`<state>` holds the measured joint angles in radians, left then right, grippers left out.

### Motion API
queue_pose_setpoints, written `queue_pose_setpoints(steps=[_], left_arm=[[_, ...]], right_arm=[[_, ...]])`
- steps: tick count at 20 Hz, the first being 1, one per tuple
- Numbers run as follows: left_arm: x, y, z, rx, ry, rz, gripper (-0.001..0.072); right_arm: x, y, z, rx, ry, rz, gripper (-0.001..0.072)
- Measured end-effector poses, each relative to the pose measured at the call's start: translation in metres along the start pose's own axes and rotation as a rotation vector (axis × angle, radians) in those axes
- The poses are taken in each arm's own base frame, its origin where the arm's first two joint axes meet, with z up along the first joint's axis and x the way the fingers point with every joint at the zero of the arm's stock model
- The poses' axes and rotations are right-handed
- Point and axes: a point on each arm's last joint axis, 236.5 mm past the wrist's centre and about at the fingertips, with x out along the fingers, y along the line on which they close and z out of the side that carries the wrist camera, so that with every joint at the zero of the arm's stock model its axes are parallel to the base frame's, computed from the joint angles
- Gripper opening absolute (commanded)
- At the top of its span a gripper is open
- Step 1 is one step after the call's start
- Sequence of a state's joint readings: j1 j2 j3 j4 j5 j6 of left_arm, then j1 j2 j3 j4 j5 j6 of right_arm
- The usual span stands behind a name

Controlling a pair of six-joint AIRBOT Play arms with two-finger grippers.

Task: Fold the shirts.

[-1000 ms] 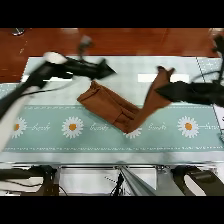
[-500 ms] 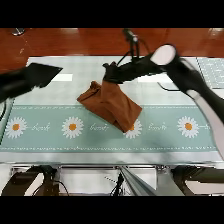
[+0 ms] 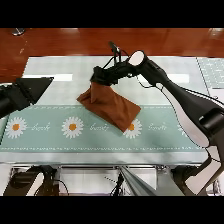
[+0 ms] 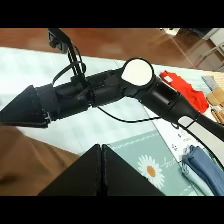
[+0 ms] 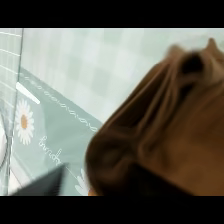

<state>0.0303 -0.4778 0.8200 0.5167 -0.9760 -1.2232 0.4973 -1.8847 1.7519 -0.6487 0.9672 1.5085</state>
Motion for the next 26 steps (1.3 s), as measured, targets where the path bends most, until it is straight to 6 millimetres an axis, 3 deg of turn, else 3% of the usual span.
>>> queue_pose_setpoints(steps=[3,5,8,10,12,14,16,19,23,26], left_arm=[[0.007,0.012,-0.007,-0.026,0.027,0.015,0.0030],[0.014,0.024,-0.015,-0.051,0.054,0.029,0.0030],[0.023,0.044,-0.037,-0.107,0.105,0.052,0.0030],[0.027,0.058,-0.056,-0.146,0.142,0.069,0.0030],[0.030,0.071,-0.075,-0.184,0.177,0.085,0.0030],[0.032,0.081,-0.094,-0.220,0.210,0.100,0.0030],[0.033,0.090,-0.110,-0.250,0.237,0.112,0.0030],[0.033,0.097,-0.125,-0.279,0.258,0.124,0.0030],[0.034,0.103,-0.129,-0.291,0.253,0.136,0.0030],[0.034,0.104,-0.130,-0.298,0.251,0.141,0.0030]], right_arm=[[-0.010,0.000,-0.009,-0.011,0.064,0.023,0.0618],[-0.042,-0.002,-0.004,-0.031,0.074,0.011,0.0619],[-0.120,-0.009,-0.007,-0.125,0.093,-0.114,0.0619],[-0.178,-0.030,-0.019,-0.166,0.074,-0.304,0.0619],[-0.228,-0.057,-0.041,-0.132,0.003,-0.489,0.0619],[-0.256,-0.083,-0.071,-0.031,-0.119,-0.592,0.0619],[-0.258,-0.109,-0.100,0.125,-0.272,-0.591,0.0618],[-0.221,-0.131,-0.134,0.329,-0.397,-0.449,0.0619],[-0.173,-0.160,-0.161,0.487,-0.358,-0.378,0.0619],[-0.141,-0.169,-0.168,0.533,-0.274,-0.343,0.0619]])
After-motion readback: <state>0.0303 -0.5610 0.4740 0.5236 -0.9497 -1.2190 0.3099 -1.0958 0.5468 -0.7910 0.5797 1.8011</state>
